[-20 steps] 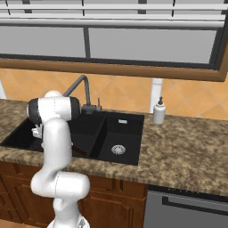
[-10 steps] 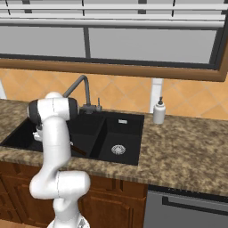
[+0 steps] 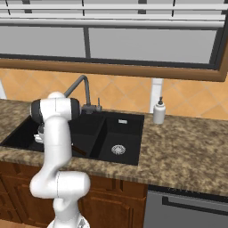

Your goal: Pick the pan and sponge and place them into the sink. Then turn on the water.

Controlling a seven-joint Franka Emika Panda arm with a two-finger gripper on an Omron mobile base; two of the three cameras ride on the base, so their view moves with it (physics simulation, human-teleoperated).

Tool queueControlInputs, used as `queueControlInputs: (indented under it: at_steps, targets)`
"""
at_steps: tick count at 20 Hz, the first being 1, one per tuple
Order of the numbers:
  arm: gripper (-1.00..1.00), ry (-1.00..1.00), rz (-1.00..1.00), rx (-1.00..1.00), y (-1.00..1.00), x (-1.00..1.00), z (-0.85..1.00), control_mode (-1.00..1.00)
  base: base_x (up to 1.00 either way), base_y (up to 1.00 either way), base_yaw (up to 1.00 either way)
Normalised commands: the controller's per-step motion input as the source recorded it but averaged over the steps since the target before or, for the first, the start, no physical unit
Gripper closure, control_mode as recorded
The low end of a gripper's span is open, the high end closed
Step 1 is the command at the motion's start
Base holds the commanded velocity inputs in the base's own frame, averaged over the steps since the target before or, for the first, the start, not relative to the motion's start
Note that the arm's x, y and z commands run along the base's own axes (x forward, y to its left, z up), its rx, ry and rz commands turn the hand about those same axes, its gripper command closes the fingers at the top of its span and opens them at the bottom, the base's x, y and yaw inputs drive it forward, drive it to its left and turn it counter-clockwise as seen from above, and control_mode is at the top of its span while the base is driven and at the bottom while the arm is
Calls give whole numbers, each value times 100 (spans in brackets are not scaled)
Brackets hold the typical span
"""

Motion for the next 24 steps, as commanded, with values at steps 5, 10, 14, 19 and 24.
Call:
queueControlInputs:
  at_steps: [5,10,14,19,24]
  targets:
    - [-100,0,0,0,0,0,75,-100,0,0,0]
    - [-100,0,-1,0,0,-5,96,-100,0,0,0]
    - [-100,0,-2,0,0,-12,100,-100,0,0,0]
    - [-100,3,-5,-5,6,-6,100,-100,0,0,0]
    - [-100,7,-8,-9,14,0,100,-100,0,0,0]
